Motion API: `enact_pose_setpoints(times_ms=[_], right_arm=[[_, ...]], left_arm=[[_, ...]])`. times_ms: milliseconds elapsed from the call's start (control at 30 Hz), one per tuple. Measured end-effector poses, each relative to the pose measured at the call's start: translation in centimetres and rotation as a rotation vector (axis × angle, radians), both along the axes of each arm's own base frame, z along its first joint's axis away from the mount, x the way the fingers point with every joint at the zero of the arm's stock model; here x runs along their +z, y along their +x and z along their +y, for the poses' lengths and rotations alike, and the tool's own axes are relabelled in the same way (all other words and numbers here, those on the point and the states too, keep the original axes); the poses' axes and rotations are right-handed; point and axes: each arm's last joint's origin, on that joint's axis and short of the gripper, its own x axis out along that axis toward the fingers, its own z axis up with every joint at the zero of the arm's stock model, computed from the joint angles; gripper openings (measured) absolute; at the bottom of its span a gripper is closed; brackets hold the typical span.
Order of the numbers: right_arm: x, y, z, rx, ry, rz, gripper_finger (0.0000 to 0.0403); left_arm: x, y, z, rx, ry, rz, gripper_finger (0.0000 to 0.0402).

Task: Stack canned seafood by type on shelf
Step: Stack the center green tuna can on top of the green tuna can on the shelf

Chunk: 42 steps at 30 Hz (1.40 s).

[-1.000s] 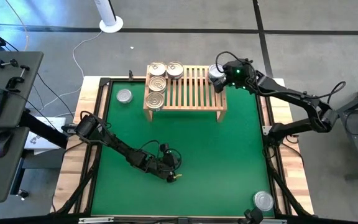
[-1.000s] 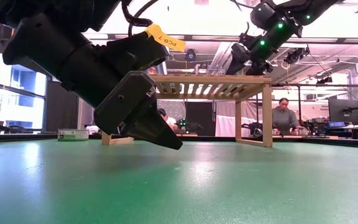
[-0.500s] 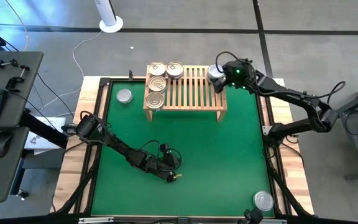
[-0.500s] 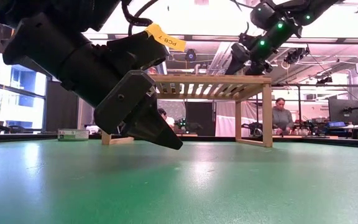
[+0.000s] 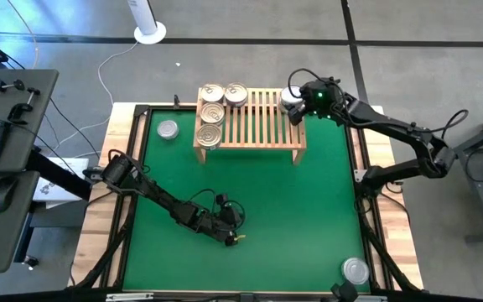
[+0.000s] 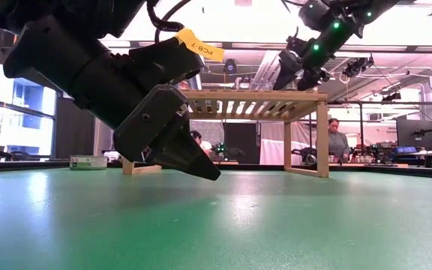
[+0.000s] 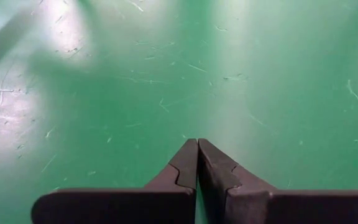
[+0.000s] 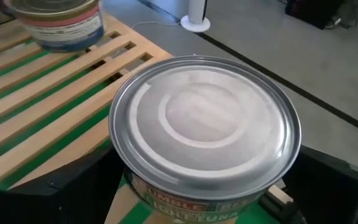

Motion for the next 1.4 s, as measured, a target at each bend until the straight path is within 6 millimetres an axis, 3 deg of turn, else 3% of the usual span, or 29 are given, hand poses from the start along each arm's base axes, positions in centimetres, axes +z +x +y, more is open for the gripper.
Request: enact_pose_setpoints(times_ms=[433, 700, 800, 900, 1033, 1133, 1267, 1400], right_arm=[[1.0, 0.4, 1.5, 0.022, -0.070, 0.005, 0.0400], [-0.4, -1.0, 0.8, 0.018, 0.145, 0.037, 0.0400], [-1.4, -1.3, 1.0, 0.014, 0.194, 0.102, 0.0400], [-1.0, -1.2, 0.9, 0.030, 0.166, 0.090, 0.0400], [-0.9, -1.2, 1.0, 0.039, 0.149, 0.088, 0.0399], [0.0, -1.1, 0.9, 0.041, 0.127, 0.063, 0.0399], [1.2, -0.9, 0.8, 0.061, 0.089, 0.057, 0.0398], [2.4, -0.8, 0.5, 0.062, 0.058, 0.032, 0.0398]], left_arm=[[0.0, 0.0, 0.0, 0.000, 0.001, 0.000, 0.0000], [0.7, 0.2, -0.1, -0.028, -0.015, -0.007, 0.0000], [3.5, 0.9, -0.2, -0.083, -0.057, -0.056, 0.0000], [7.9, 1.3, 0.5, -0.100, -0.048, -0.105, 0.0000], [14.9, 1.3, 2.8, -0.089, 0.001, -0.165, 0.0000], [18.9, 1.0, 5.4, -0.052, 0.043, -0.203, 0.0000], [21.4, 0.8, 8.5, -0.014, 0.096, -0.229, 0.0000], [21.6, 0.9, 10.4, 0.002, 0.110, -0.216, 0.0000]])
